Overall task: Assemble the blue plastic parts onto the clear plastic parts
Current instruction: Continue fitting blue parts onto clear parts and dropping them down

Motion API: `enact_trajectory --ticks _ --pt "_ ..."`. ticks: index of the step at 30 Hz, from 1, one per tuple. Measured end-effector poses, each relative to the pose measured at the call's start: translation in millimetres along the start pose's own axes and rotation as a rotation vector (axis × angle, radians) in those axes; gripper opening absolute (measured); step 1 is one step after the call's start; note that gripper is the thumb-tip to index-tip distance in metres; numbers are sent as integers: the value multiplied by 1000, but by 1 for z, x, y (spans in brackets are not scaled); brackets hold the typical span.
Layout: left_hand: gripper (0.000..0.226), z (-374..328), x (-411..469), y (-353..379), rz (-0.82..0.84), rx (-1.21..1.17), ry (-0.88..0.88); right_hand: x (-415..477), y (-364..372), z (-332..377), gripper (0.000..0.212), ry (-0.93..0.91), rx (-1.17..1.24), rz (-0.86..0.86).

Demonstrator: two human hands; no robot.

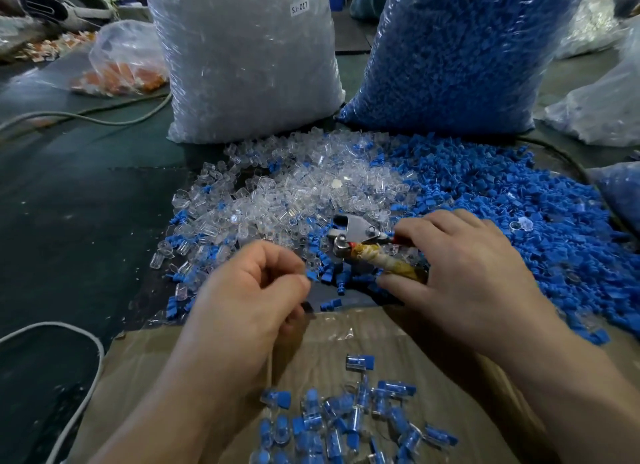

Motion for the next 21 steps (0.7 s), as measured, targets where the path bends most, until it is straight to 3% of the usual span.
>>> enact_trajectory --ticks 5,7,10,13,17,21 --pt "31 -1 -1 6 1 238 35 7 3 1 69 43 -53 63" --pt "28 -1 -1 7 -17 276 54 4 0 1 68 29 -26 10" --pt "24 -1 -3 10 -43 295 83 -8 -8 19 51 -130 102 -161" --pt "17 -4 -5 13 -50 346 162 -17 -6 45 30 -323 144 -168" --pt "3 -8 -10 15 -51 373 282 -18 -4 50 28 -367 157 -210" --pt "25 -8 -8 10 -29 220 257 -19 -6 50 25 -389 222 -249"
Point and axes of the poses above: each hand's wrist, its own x-axis towards the middle knuckle, its own y-axis out of the palm, z = x × y, the point moved 4 cm from there along x, towards the middle knuckle, and after that the axes turned 13 degrees about z, right-handed, at the moved point
